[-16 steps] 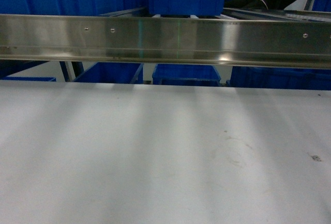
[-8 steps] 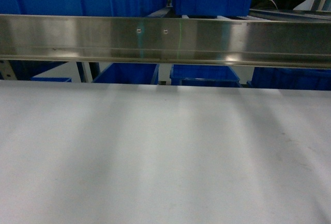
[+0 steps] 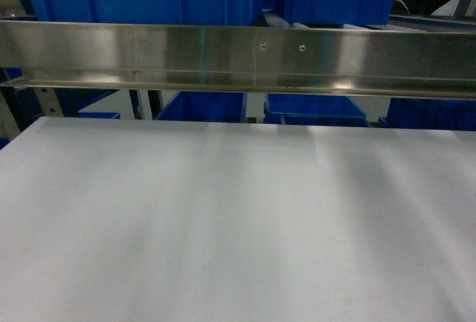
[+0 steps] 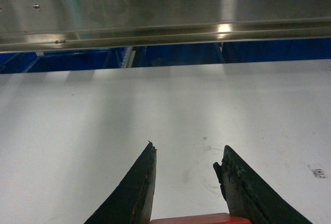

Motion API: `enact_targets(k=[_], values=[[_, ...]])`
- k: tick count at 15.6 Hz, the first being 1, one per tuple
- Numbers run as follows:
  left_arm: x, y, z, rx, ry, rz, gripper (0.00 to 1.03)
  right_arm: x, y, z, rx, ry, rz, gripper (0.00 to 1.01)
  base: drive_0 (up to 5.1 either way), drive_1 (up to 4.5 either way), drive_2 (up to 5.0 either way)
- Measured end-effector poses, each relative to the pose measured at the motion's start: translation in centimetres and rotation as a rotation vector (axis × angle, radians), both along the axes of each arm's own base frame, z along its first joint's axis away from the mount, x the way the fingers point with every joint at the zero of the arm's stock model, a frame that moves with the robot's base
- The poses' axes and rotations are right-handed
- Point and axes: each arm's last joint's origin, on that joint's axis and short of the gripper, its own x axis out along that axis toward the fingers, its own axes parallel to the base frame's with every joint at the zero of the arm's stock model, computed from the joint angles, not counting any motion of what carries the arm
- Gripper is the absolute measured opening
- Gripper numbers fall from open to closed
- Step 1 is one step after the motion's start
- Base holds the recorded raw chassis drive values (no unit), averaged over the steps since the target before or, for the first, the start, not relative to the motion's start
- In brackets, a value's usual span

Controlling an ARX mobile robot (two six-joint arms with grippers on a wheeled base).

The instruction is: Place magnetic block on left shelf second layer

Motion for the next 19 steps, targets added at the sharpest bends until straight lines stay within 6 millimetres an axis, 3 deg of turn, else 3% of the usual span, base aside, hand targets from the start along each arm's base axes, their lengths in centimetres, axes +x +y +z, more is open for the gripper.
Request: enact_targets(k=[19], values=[[0.00,0.00,0.00,0.000,0.000,0.000,0.98,-0.01,0.00,0.03,0.000,-0.002,0.000,0.32,-5.0,2.46,2.5]])
